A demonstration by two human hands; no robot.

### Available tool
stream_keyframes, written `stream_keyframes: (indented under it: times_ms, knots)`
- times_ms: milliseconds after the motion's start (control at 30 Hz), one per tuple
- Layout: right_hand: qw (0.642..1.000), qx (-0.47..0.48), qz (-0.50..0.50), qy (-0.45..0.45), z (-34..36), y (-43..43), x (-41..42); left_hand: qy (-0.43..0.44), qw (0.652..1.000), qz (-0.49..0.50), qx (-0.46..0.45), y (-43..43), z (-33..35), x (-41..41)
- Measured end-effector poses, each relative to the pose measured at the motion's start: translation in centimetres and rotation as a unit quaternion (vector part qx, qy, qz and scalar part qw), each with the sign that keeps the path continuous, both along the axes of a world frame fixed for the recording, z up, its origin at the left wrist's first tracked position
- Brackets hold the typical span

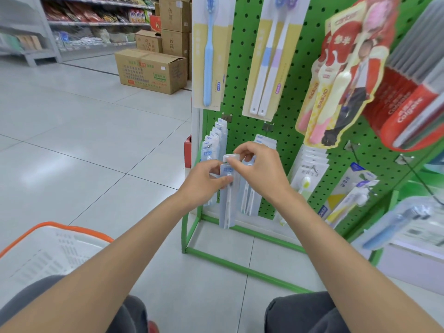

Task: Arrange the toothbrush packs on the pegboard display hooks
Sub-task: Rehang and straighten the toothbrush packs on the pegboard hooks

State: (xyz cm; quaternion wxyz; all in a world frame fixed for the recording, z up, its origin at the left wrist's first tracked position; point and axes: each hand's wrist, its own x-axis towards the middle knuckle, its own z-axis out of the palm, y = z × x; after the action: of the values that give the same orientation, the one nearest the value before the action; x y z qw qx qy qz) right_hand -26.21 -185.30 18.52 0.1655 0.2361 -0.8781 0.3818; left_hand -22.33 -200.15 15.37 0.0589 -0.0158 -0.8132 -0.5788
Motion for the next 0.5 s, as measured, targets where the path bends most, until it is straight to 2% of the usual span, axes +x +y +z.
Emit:
stream_keyframes:
  times_ms: [233,500]
  knots:
    - [0.991,-0.119,0.021,-0.064,0.4,0.8,-0.3,-0.018,1.0,0.011,0.021,0.3,0.7,0.6]
    - [0.978,-0.135,0.015,-0.156,-1.0,0.5,-0.3,-0.017,0.999,0.032,0.024,0.5,0.4,0.5]
